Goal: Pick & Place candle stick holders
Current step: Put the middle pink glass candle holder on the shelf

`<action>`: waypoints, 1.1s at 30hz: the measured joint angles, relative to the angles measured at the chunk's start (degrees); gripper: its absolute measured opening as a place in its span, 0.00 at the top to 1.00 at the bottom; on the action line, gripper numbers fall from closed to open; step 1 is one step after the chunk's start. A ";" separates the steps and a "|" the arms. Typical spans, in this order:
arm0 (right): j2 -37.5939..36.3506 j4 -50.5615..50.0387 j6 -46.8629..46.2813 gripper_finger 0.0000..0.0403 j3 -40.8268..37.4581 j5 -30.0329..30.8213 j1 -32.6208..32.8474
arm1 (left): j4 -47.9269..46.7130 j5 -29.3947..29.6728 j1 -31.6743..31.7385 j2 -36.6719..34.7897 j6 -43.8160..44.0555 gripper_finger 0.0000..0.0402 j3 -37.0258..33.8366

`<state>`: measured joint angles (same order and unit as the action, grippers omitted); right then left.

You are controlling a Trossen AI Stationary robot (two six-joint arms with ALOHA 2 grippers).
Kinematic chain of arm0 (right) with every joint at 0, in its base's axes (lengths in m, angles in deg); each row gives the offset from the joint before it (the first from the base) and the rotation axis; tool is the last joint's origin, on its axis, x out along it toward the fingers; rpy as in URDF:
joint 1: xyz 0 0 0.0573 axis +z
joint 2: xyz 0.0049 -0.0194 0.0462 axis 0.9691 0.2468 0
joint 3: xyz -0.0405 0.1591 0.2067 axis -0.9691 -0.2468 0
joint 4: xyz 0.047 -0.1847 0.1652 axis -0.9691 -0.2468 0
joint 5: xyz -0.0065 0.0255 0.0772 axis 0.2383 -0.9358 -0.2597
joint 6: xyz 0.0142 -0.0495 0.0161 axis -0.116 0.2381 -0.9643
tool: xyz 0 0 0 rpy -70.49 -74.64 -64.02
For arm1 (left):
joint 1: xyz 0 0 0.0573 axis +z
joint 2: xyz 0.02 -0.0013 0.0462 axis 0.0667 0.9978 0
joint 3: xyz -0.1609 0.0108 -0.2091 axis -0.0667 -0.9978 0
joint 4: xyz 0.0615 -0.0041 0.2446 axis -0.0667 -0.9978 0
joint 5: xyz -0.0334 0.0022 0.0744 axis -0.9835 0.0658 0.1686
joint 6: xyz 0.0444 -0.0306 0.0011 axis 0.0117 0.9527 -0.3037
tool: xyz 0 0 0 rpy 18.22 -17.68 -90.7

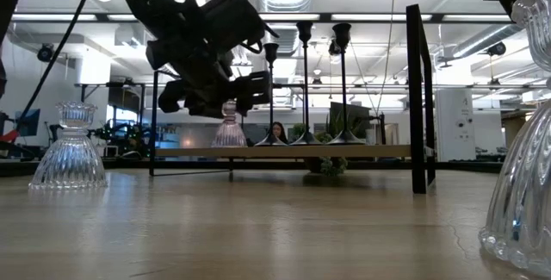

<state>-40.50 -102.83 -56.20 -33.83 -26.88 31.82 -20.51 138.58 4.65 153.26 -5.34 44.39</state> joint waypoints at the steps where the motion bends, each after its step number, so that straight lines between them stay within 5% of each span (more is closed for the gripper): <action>1: 0.01 0.01 0.00 0.98 0.01 0.01 0.00 | -0.36 0.02 -0.10 0.00 0.39 0.45 0.00; 33: 0.00 0.01 0.00 0.98 -0.01 0.02 -0.01 | -4.32 0.37 -5.30 0.00 4.54 0.45 0.00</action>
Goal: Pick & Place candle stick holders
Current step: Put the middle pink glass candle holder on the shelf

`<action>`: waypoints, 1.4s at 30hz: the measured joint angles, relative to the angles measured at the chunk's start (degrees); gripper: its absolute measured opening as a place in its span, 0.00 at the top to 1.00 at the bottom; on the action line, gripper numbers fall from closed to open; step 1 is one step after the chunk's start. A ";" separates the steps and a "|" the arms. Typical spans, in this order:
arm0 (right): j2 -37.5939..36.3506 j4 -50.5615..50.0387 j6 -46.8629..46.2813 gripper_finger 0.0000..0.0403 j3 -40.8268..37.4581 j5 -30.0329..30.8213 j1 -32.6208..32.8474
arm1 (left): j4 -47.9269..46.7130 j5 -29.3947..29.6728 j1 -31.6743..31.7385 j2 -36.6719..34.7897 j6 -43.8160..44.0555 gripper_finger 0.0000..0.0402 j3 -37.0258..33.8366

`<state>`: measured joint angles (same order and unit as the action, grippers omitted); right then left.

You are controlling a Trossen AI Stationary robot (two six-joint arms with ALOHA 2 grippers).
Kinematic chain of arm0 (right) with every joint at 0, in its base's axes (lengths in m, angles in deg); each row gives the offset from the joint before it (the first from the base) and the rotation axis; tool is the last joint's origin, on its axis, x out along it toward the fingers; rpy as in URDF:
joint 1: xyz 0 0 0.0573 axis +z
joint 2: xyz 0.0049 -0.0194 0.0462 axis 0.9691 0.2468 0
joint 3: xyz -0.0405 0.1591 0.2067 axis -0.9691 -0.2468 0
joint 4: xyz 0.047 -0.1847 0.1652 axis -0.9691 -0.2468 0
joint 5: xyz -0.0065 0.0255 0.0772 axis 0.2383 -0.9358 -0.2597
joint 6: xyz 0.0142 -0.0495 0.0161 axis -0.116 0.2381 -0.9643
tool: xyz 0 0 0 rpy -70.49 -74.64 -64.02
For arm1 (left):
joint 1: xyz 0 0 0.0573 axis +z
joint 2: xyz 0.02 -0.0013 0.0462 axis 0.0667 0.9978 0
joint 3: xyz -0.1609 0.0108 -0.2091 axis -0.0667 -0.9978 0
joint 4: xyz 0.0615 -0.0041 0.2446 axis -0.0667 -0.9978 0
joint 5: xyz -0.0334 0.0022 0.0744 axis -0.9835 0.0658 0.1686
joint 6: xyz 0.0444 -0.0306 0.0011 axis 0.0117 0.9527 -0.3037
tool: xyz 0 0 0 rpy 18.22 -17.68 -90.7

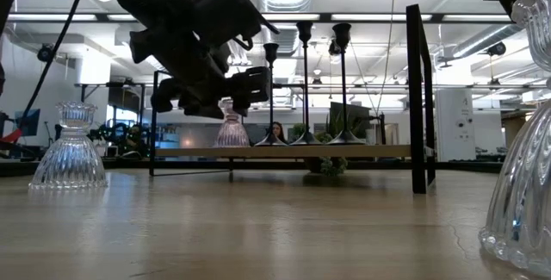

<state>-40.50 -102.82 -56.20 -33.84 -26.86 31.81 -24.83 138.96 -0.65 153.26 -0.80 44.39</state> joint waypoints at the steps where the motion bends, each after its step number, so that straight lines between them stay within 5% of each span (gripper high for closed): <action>1: 0.00 0.00 0.00 0.98 0.02 -0.02 0.02 | 0.00 0.04 -0.24 0.00 0.15 0.45 0.00; 13: 0.01 -0.01 0.00 0.98 0.01 -0.02 0.02 | -0.83 0.23 -7.93 -2.70 0.14 0.45 -0.02; 22: 0.01 -0.01 0.00 0.98 0.02 -0.01 0.01 | 8.83 -9.75 -13.85 -3.74 -31.33 0.55 -0.02; 32: 0.02 -0.01 0.00 0.98 0.01 -0.02 0.02 | 17.29 -11.59 -8.95 -3.56 -39.80 0.97 -0.80; 42: 0.02 -0.01 0.00 0.98 0.02 -0.02 0.01 | 30.78 -15.02 0.18 -3.54 -34.90 0.99 -7.54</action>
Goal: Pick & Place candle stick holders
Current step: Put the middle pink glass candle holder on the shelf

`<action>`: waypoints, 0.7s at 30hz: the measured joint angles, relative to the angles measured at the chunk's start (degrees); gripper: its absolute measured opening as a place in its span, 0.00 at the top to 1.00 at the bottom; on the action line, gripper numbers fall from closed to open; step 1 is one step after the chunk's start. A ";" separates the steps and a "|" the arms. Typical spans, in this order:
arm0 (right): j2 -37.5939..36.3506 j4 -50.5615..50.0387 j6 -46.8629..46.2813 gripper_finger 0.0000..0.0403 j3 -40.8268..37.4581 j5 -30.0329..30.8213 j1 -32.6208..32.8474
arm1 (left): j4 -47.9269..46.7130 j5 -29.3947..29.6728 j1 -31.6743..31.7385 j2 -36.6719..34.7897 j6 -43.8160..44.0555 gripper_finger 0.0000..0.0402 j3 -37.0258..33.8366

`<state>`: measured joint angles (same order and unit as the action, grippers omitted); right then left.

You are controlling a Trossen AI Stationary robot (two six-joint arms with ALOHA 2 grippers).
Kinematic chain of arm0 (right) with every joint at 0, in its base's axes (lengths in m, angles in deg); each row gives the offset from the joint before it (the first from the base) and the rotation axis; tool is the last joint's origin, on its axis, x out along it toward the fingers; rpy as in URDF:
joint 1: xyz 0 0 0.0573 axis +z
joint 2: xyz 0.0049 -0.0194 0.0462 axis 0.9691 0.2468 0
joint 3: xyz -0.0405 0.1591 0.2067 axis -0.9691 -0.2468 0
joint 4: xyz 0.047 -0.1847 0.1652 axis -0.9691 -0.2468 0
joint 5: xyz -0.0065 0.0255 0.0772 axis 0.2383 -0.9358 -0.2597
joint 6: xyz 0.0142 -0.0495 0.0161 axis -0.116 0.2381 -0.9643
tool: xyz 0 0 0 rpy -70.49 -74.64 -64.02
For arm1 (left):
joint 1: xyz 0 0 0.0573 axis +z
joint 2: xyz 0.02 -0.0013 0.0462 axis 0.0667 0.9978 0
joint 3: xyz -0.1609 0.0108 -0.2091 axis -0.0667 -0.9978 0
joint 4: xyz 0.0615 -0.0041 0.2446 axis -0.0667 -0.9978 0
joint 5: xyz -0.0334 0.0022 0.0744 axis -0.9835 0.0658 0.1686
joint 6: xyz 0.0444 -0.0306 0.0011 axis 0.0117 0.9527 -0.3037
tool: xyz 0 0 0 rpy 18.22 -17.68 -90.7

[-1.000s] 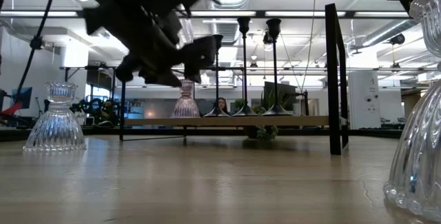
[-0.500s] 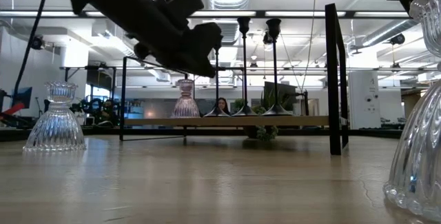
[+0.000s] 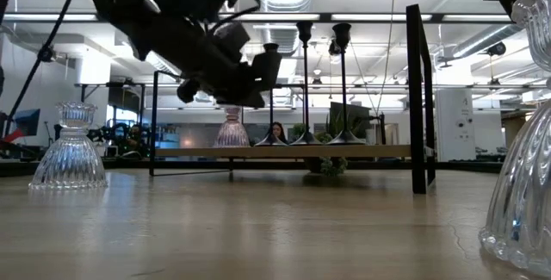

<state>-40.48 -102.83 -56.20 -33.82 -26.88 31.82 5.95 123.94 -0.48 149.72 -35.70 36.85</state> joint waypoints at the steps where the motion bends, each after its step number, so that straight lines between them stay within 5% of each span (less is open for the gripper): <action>1: 0.00 0.01 0.00 0.98 0.00 0.00 0.00 | -0.08 -0.21 0.78 0.00 0.76 0.99 -0.14; 21: 0.00 0.00 0.00 0.98 0.00 0.00 0.00 | -0.09 4.82 3.13 2.56 6.76 1.00 -0.44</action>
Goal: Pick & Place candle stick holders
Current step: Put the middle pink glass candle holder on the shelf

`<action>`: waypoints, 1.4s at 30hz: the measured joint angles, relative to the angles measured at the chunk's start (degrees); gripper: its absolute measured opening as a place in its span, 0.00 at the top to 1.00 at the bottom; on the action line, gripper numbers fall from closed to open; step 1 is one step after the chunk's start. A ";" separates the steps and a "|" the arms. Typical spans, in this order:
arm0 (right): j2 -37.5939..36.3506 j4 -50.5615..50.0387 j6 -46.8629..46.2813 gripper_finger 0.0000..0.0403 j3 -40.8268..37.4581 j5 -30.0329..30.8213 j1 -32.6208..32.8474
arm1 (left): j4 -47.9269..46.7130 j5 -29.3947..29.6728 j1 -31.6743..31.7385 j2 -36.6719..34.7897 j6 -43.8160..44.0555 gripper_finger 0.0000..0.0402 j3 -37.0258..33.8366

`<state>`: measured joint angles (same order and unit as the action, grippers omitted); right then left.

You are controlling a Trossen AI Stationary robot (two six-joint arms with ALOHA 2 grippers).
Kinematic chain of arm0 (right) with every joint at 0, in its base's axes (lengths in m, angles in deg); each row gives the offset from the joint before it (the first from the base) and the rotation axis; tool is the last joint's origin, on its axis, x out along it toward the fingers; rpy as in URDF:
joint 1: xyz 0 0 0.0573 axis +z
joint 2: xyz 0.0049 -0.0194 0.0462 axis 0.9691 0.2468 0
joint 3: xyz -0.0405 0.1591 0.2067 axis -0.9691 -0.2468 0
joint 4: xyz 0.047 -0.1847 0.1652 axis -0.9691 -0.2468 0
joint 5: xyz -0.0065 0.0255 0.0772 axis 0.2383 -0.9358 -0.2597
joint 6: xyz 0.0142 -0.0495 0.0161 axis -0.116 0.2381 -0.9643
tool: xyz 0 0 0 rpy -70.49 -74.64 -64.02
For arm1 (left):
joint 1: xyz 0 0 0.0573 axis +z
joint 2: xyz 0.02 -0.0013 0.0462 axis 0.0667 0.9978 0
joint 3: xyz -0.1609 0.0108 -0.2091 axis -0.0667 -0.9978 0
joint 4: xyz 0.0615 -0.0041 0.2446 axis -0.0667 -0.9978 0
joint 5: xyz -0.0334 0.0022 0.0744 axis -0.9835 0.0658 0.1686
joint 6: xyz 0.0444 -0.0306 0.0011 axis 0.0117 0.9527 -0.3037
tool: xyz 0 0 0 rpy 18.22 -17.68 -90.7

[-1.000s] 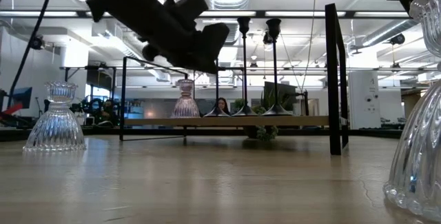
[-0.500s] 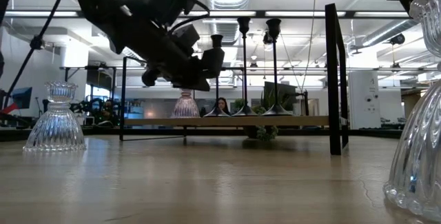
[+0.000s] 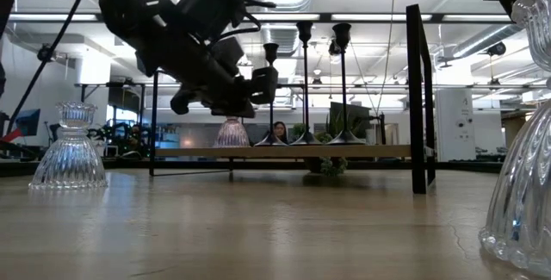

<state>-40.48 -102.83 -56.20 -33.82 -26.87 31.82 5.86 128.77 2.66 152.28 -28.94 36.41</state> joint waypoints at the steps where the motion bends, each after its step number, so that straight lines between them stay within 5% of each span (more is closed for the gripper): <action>1: 0.00 0.01 0.00 0.98 0.00 0.00 0.01 | -0.04 0.56 0.00 0.00 0.19 1.00 -0.02; 42: -0.01 0.01 0.00 0.98 0.00 0.00 0.01 | -5.95 11.64 0.48 -0.02 10.60 1.00 -0.46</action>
<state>-40.50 -102.82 -56.20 -33.82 -26.88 31.83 -0.10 140.40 3.14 152.26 -18.35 35.95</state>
